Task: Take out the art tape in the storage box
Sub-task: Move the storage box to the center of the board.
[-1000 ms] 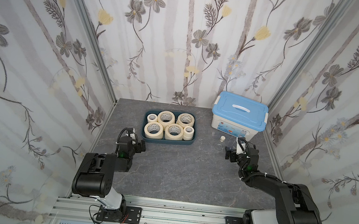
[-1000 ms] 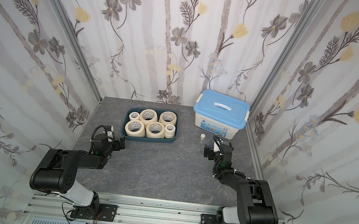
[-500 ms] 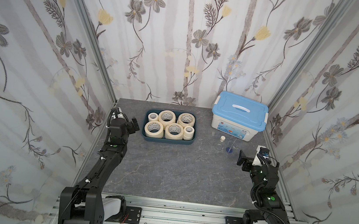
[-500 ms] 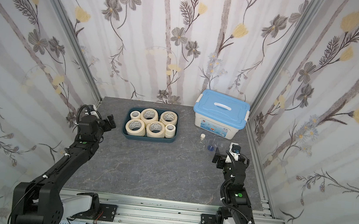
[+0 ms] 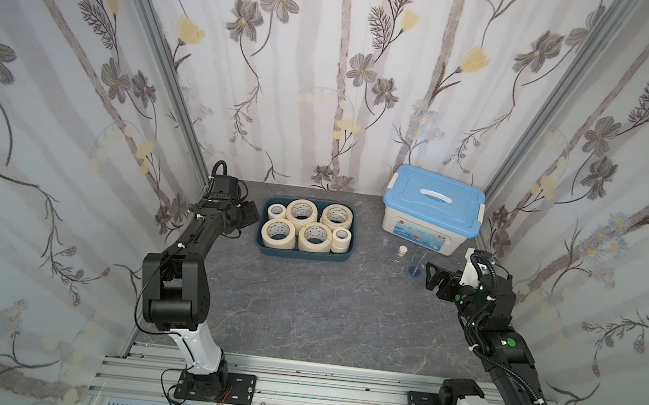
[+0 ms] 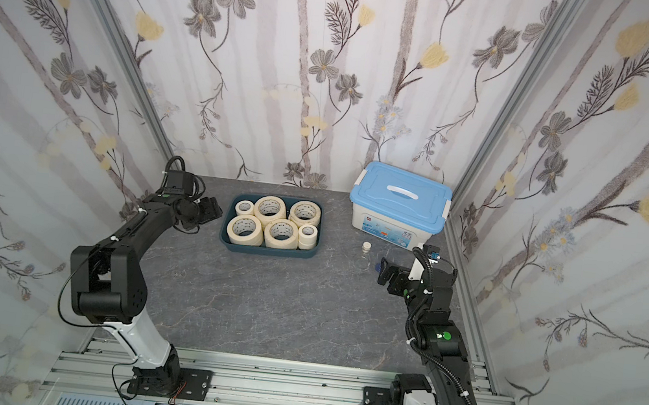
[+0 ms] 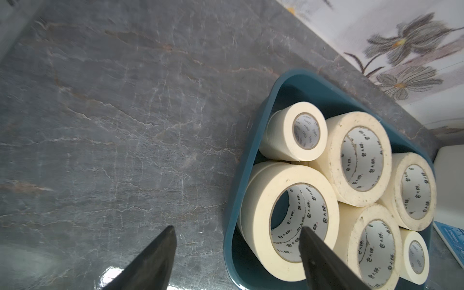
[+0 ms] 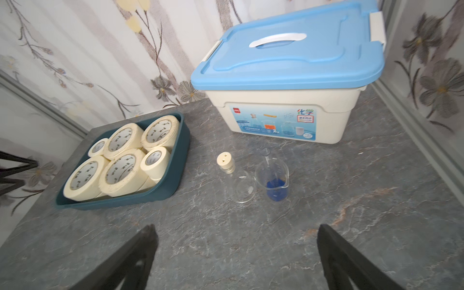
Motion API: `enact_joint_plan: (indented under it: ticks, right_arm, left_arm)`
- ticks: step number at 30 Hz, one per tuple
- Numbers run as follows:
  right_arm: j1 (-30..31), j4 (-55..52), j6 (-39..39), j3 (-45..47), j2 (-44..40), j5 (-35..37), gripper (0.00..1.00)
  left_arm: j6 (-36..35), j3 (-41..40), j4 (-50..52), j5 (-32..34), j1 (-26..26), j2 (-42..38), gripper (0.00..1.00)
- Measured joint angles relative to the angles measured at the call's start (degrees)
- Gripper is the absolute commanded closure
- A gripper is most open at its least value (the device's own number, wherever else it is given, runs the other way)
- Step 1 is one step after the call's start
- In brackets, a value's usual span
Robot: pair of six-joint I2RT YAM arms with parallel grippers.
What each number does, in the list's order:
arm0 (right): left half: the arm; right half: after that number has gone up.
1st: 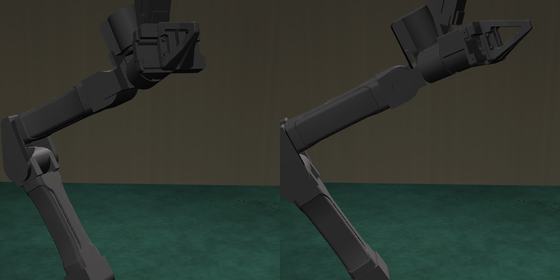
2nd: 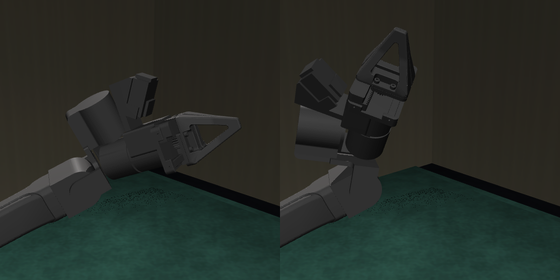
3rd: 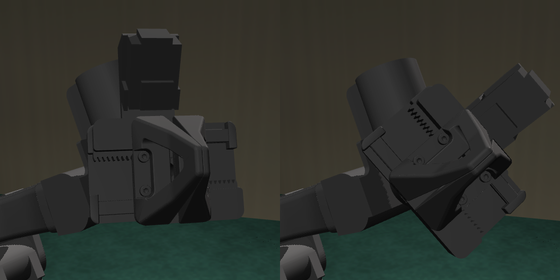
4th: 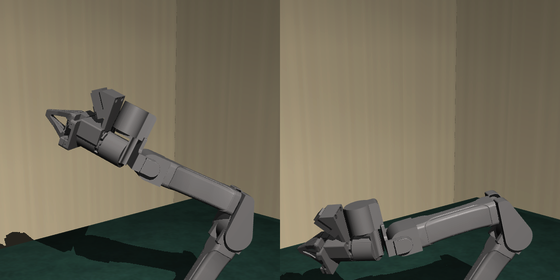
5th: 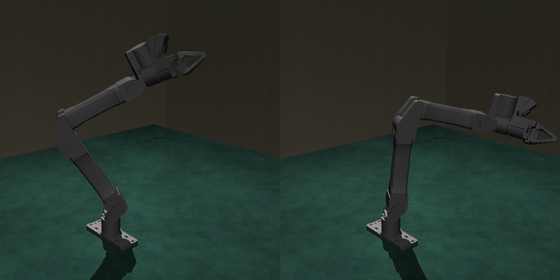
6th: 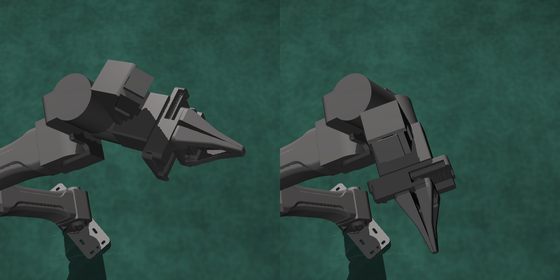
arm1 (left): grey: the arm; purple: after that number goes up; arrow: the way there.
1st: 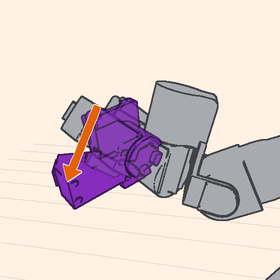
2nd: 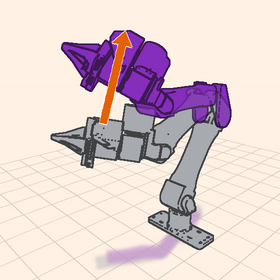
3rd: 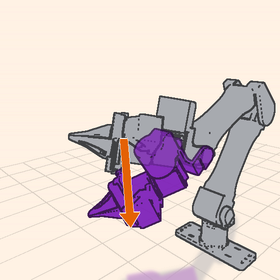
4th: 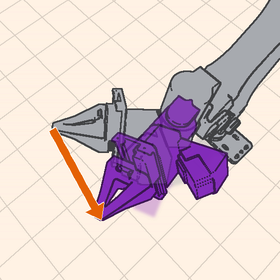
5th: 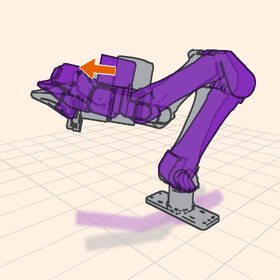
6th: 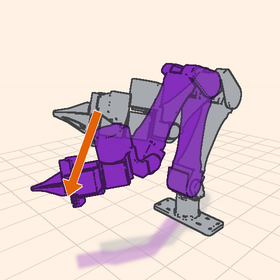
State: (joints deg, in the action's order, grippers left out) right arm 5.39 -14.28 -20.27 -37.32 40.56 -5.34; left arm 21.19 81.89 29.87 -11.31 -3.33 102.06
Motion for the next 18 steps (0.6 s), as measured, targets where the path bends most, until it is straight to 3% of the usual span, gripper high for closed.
enact_joint_plan:
  ticks: [4,12,18]
  right_arm:
    - [0.3,-1.4,-2.1,-1.2,2.0,-4.4,0.0]
    - [0.7,-1.9,-3.7,-1.4,2.6,-7.6,0.0]
    - [1.2,-1.9,-4.4,-1.4,2.6,-8.2,0.0]
  left_arm:
    - [0.3,7.1,3.2,-3.1,-0.2,6.7,0.39]
    - [0.4,16.3,6.5,-6.6,-0.3,16.7,0.48]
    - [0.4,20.9,8.2,-7.2,-0.3,21.3,0.62]
